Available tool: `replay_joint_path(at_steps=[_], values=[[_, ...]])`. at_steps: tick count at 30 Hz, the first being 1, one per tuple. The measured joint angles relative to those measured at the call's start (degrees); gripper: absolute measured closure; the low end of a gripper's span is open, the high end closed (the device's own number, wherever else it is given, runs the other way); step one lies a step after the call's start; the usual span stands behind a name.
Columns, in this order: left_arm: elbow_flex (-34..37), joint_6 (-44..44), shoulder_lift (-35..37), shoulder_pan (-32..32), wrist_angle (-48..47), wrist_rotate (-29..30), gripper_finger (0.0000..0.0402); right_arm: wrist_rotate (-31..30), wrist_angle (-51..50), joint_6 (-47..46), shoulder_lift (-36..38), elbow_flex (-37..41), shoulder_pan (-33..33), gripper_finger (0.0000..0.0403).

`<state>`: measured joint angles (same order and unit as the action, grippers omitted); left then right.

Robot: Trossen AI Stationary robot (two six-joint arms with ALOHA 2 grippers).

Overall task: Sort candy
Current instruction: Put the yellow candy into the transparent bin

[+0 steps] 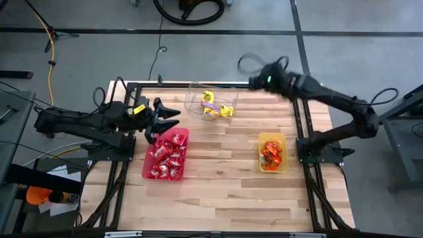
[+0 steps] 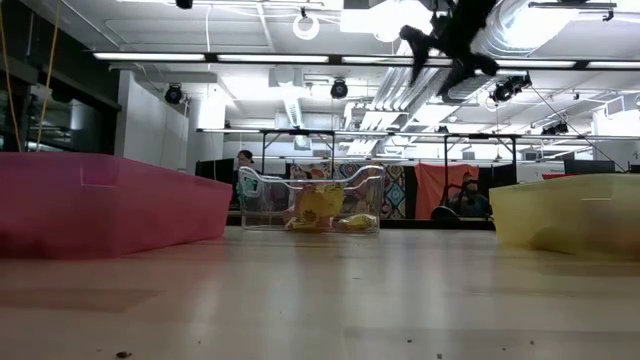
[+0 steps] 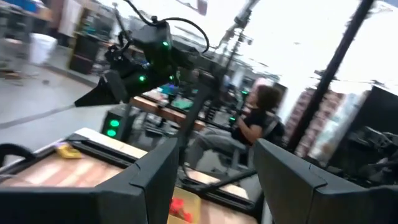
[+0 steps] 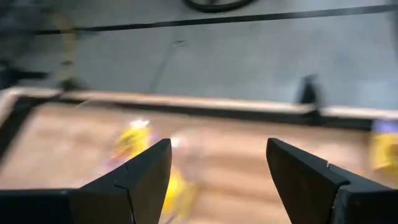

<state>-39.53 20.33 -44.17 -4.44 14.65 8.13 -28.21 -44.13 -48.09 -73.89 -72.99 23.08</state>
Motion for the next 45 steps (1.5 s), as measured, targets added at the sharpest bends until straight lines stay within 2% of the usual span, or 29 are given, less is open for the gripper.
replay_joint_path(at_steps=[6, 13, 23, 25, 27, 31, 38, 42, 45], values=[[0.00, 2.54, -0.02, 3.43, 0.07, 2.09, 0.0204, 7.04, -0.88, 9.68, -2.89, -0.02, 20.08, 0.0144], [0.00, 6.24, -0.04, 6.46, -0.10, 2.11, 0.0204, 9.40, -4.99, 15.86, -12.97, -0.02, 31.24, 0.0144], [0.00, 8.59, -0.04, 7.99, -0.30, 2.11, 0.0204, 6.13, -9.92, 18.66, -30.54, -0.02, 38.70, 0.0144], [0.00, 8.57, -0.04, 7.99, -0.32, 2.11, 0.0204, 3.16, -10.35, 19.05, -33.05, -0.23, 38.73, 0.0144], [0.00, 8.57, -0.04, 8.00, -0.32, 2.11, 0.0204, 3.28, -9.39, 19.21, -34.61, -0.45, 38.42, 0.0144], [0.00, 8.59, -0.06, 8.09, -0.43, 2.18, 0.0204, 7.63, -7.98, 20.19, -37.90, -0.44, 38.59, 0.0144], [0.00, 8.55, -0.06, 8.11, -0.54, 3.00, 0.0204, 5.92, -7.24, 20.78, -40.28, -0.70, 38.64, 0.0147], [0.00, 8.13, -0.06, 8.15, -0.70, 3.06, 0.0204, 4.90, -7.25, 21.57, -39.93, -0.55, 38.50, 0.0190], [0.00, 8.09, 0.19, 8.23, -0.73, 3.20, 0.0204, 3.38, -7.90, 22.30, -38.74, -0.33, 38.32, 0.0269]])
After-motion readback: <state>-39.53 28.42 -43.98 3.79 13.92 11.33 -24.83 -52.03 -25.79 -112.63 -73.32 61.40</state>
